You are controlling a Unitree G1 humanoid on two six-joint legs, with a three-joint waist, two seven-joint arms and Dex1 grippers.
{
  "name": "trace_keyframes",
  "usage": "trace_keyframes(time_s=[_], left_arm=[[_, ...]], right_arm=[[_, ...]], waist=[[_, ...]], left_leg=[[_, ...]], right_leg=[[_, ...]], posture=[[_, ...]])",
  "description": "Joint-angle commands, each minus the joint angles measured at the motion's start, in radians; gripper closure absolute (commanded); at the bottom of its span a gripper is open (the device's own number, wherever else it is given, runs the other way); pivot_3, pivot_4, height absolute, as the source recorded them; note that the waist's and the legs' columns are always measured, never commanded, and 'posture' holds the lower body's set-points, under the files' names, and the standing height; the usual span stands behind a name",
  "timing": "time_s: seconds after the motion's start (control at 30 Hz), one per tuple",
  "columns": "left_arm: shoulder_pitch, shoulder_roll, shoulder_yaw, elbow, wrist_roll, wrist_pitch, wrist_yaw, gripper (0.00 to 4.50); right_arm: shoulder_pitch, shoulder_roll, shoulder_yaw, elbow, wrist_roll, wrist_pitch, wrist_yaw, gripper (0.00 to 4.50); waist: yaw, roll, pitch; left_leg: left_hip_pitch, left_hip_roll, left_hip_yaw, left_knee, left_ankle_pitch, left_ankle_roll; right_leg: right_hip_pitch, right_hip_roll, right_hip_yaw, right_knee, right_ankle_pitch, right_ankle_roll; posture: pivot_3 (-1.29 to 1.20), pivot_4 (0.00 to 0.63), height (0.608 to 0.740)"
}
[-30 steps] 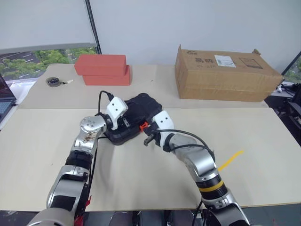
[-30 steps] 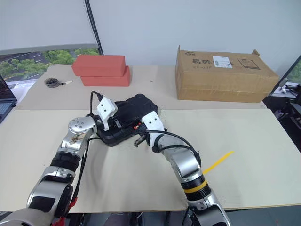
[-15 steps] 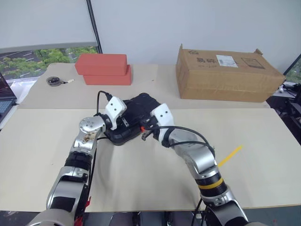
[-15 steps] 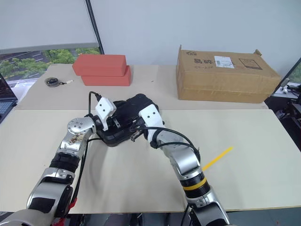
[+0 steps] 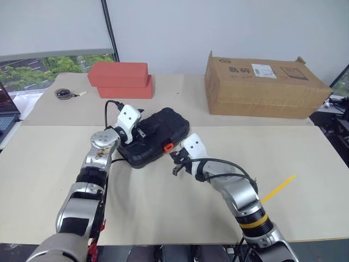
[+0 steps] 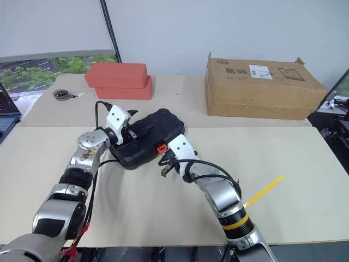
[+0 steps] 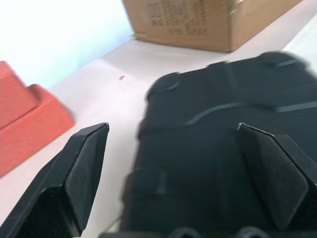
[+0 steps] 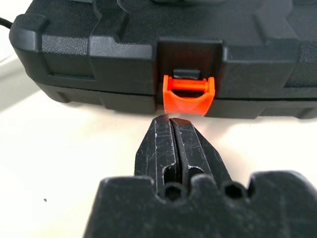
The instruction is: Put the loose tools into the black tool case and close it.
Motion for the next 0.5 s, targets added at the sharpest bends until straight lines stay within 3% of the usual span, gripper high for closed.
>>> trace_keyframes(time_s=[0.03, 0.5], left_arm=[[0.044, -0.004, -0.057, 0.112, 0.072, 0.021, 0.002, 0.00], [0.103, -0.054, -0.123, 0.119, 0.139, -0.002, 0.010, 0.00]], right_arm=[[-0.038, 0.014, -0.009, 0.012, -0.016, -0.057, -0.009, 4.43], [-0.098, 0.051, -0.023, 0.075, -0.051, -0.123, -0.015, 4.43]], waist=[[0.000, 0.000, 0.000], [0.001, 0.000, 0.000]], left_leg=[[0.000, 0.000, 0.000, 0.000, 0.000, 0.000], [0.005, 0.000, -0.001, 0.000, 0.000, 0.000]], right_leg=[[0.000, 0.000, 0.000, 0.000, 0.000, 0.000], [0.000, -0.002, 0.000, -0.001, 0.000, 0.000]], posture=[[0.00, 0.150, 0.712], [0.00, 0.150, 0.712]])
